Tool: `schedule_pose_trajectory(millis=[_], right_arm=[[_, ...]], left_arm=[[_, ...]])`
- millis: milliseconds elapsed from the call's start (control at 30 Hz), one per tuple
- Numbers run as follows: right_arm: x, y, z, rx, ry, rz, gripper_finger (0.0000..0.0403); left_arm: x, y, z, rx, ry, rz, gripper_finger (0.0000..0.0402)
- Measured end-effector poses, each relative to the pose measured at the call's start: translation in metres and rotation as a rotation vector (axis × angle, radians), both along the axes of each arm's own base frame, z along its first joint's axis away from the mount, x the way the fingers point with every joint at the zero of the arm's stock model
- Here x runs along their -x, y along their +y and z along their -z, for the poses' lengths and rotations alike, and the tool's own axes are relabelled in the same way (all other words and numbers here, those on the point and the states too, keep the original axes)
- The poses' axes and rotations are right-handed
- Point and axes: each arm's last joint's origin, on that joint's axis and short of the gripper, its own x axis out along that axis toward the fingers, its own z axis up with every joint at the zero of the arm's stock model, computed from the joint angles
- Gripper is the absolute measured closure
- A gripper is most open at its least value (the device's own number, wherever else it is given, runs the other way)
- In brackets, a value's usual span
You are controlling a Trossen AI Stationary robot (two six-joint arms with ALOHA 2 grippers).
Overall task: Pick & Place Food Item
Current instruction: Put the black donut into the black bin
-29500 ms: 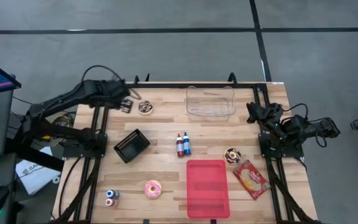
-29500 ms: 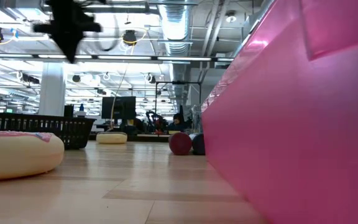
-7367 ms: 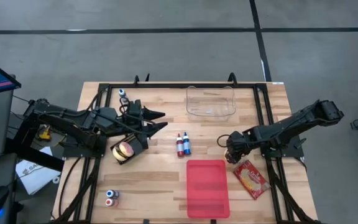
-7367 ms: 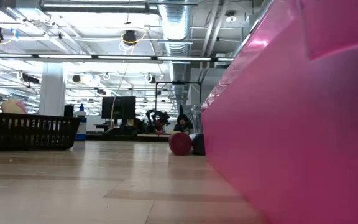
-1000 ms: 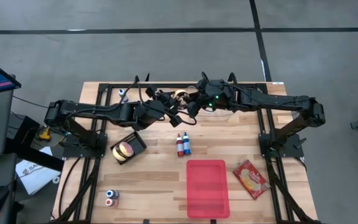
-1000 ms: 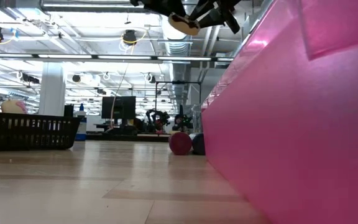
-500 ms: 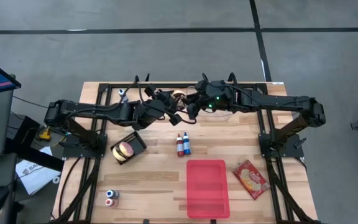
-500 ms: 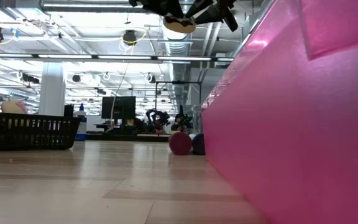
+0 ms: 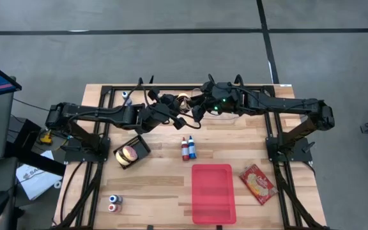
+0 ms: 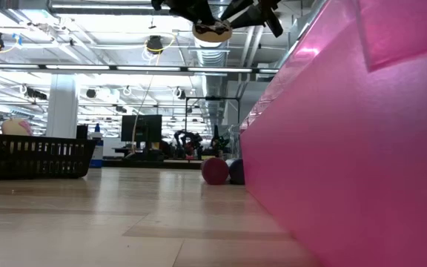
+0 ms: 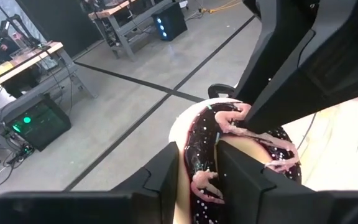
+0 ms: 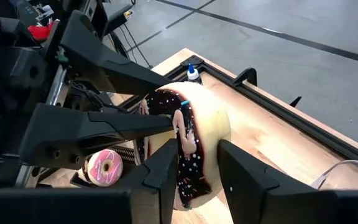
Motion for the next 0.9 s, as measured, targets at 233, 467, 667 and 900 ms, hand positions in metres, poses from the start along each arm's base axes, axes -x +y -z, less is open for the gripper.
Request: schedule_pose_trajectory(millis=[233, 467, 667, 900], right_arm=[[0.000, 0.002, 0.000, -0.001, 0.006, -0.006, 0.0295], [0.002, 0.012, 0.006, -0.013, 0.068, -0.027, 0.0295], [0.009, 0.023, 0.013, -0.043, 0.168, -0.040, 0.0295], [0.025, 0.038, 0.020, -0.112, 0.298, -0.001, 0.0294]], left_arm=[[0.014, 0.001, -0.009, -0.009, 0.004, -0.029, 0.0307], [0.044, 0.002, -0.010, 0.064, 0.087, -0.070, 0.0307], [0.074, -0.001, 0.003, 0.289, 0.218, -0.078, 0.0307], [0.098, -0.002, 0.019, 0.585, 0.408, -0.116, 0.0307]])
